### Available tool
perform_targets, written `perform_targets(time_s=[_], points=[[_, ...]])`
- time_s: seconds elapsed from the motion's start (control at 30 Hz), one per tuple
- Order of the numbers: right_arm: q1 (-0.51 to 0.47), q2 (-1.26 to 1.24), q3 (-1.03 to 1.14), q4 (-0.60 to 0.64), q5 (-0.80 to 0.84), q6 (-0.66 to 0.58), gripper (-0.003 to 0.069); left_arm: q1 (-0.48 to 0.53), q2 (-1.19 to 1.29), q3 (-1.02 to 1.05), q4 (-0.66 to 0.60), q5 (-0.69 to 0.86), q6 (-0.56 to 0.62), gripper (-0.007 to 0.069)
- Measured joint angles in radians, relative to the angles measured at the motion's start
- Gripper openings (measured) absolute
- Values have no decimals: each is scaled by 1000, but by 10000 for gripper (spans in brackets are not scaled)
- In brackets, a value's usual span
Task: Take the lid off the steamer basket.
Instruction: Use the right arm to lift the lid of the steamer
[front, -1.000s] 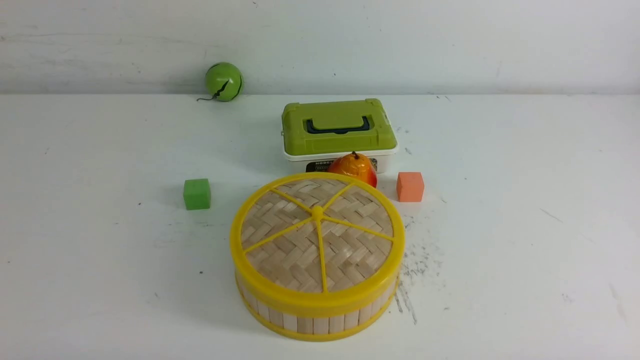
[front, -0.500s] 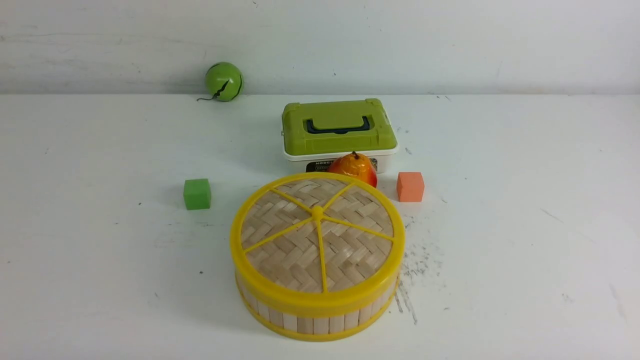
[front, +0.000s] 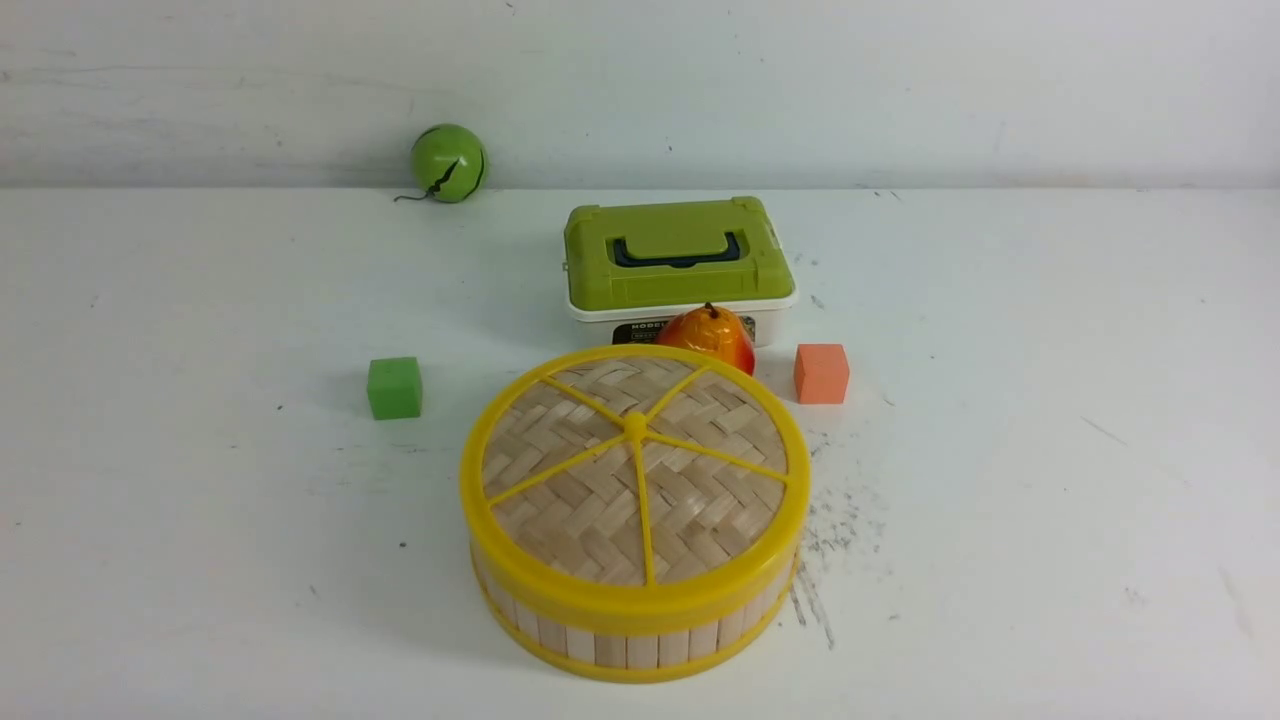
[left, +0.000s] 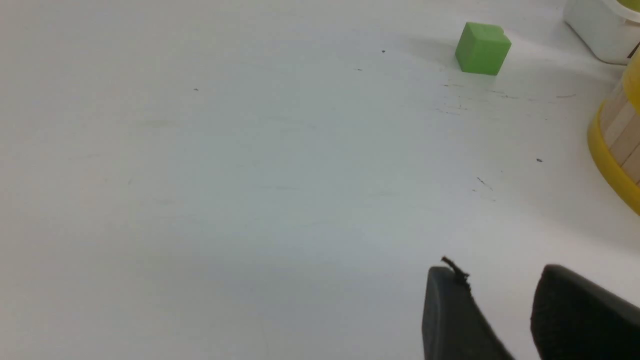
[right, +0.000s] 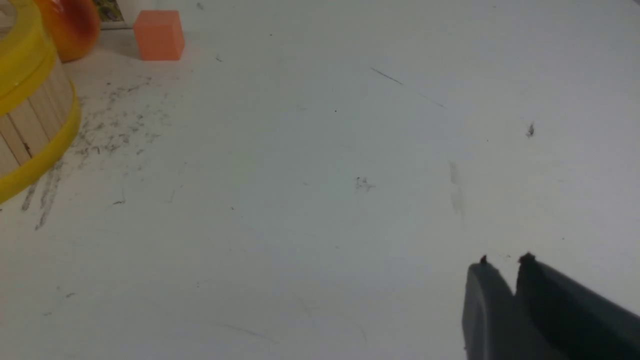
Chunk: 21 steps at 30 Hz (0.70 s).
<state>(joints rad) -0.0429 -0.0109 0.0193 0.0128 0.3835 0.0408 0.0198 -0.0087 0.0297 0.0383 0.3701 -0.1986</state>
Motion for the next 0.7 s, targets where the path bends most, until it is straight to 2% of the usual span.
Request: perform_targets(time_s=[0.7], points=[[0,0,0,-1,0,0,122,0,0,0,0,0,0,239]])
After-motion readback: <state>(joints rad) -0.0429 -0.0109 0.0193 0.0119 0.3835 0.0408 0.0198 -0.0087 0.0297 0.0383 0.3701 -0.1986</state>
